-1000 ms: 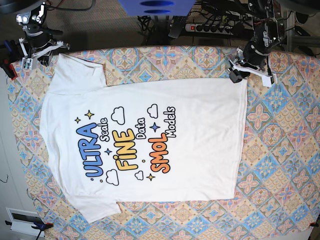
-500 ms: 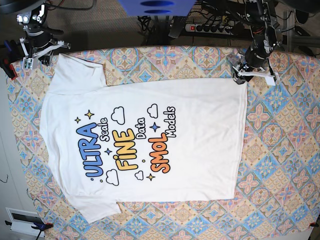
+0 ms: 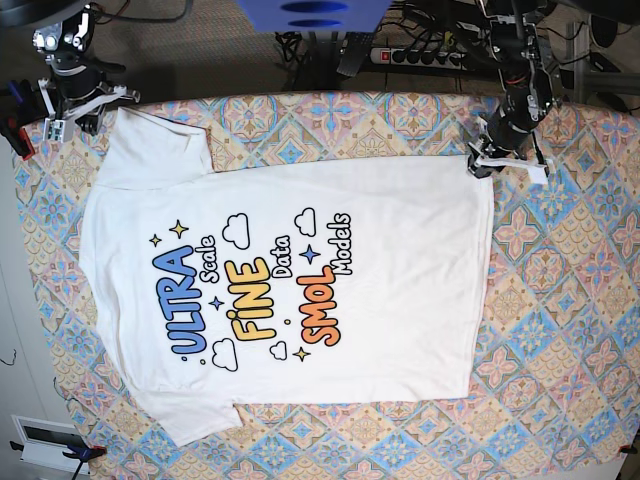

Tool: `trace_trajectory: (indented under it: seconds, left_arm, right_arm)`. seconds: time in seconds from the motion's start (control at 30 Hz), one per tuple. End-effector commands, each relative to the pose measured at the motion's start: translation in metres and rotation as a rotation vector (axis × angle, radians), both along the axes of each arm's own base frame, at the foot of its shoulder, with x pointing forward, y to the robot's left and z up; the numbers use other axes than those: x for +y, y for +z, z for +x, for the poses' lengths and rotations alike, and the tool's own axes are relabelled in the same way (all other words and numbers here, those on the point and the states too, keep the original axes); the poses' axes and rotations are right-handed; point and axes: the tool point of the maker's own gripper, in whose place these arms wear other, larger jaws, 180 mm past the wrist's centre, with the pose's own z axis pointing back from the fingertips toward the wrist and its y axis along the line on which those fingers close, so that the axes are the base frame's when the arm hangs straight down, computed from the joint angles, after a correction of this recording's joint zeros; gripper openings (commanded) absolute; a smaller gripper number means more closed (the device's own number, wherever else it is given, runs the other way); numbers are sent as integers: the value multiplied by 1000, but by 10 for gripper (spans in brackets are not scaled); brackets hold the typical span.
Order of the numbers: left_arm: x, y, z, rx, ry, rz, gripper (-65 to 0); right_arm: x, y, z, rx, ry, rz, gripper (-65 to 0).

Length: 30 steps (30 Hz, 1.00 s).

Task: Fold the T-shirt properly
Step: 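Move both grippers down to the shoulder corners of the white shirt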

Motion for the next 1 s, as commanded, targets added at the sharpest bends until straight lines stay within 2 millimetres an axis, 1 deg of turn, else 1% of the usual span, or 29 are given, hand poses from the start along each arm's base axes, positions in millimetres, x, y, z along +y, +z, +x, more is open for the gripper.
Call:
trace_trajectory:
  seconds: [0.0,0.07,0.1,0.2,0.27,0.33,0.43,0.5,0.63,0.73,0.83,0.93,0.97]
  left_arm:
    - [-3,8,6,-35,-17,-14,-650]
    - [-2,5,-1,-16,-23,-20,-650]
    - [-2,4,-3,-10,-24,-22,-650]
    - [-2,3,-6,0,-27,-22,-650]
    - [-2,2,-7,1,-27,-22,-650]
    - [-2,1,-11,10,-25,-22,-650]
    - [-1,1,-12,12,-26,-21,-650]
    - [-1,0,-12,12,-27,-21,-650]
    - [-1,0,-12,12,-27,-21,-650]
    - [-1,0,-12,12,-27,-21,-650]
    - [-1,0,-13,15,-28,-19,-650]
    - [-1,0,-13,15,-28,-19,-650]
    - [-1,0,-13,15,-28,-19,-650]
  right_arm:
    - [-4,9,5,-31,8,-19,-650]
    - [-4,9,5,-29,8,-18,-645]
    - [-5,8,5,-29,6,-19,-633]
    - [-10,2,0,-10,-9,-22,-559]
    - [-12,2,6,-23,-17,-19,-506]
    - [-12,-8,-2,-5,-55,-1,-458]
    - [-27,-14,-12,5,-131,-6,-397]
    - [-30,-17,-6,-1,-148,-1,-365]
    - [-31,-32,-10,70,-171,29,-326]
    - [-29,-32,-2,70,-169,39,-313]
    - [-29,-32,-1,69,-169,41,-313]
    - [-28,-30,9,51,-166,45,-313]
    - [-25,-32,9,57,-160,51,-312]
